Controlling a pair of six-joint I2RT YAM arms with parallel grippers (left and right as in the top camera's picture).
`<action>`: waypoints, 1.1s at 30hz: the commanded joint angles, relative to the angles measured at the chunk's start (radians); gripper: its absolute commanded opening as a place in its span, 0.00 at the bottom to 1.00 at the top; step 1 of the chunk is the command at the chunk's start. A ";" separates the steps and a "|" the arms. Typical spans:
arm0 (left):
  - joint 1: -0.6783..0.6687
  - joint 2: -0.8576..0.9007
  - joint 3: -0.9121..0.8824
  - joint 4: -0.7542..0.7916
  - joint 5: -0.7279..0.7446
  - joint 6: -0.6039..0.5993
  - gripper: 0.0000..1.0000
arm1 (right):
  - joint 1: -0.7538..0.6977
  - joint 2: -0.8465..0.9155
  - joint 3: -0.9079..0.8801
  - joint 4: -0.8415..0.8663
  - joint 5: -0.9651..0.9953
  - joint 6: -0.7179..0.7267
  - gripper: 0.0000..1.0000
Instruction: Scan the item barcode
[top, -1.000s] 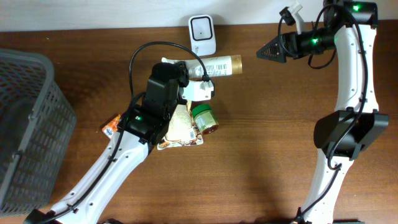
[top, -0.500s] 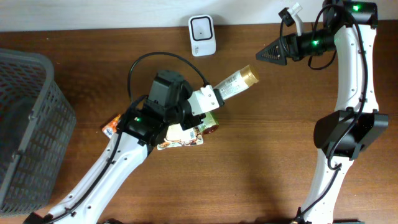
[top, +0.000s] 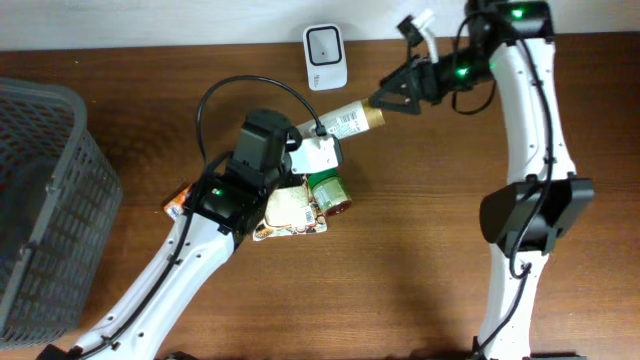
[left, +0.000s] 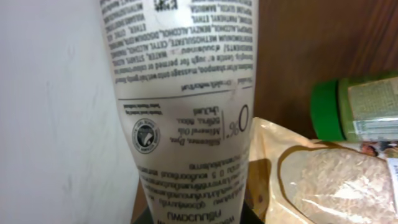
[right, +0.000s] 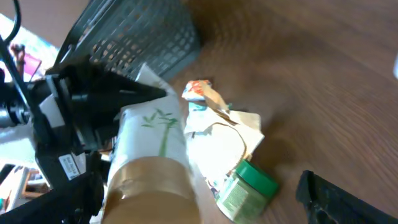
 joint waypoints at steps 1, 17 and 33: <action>0.039 -0.006 0.026 0.076 0.057 0.008 0.00 | 0.013 -0.036 0.018 -0.006 -0.024 -0.040 0.98; 0.100 0.013 0.026 0.127 0.250 -0.012 0.00 | 0.061 -0.036 0.018 -0.006 -0.141 -0.144 0.80; 0.100 0.013 0.026 0.130 0.246 -0.012 0.00 | 0.093 -0.036 0.018 -0.006 -0.039 -0.053 0.52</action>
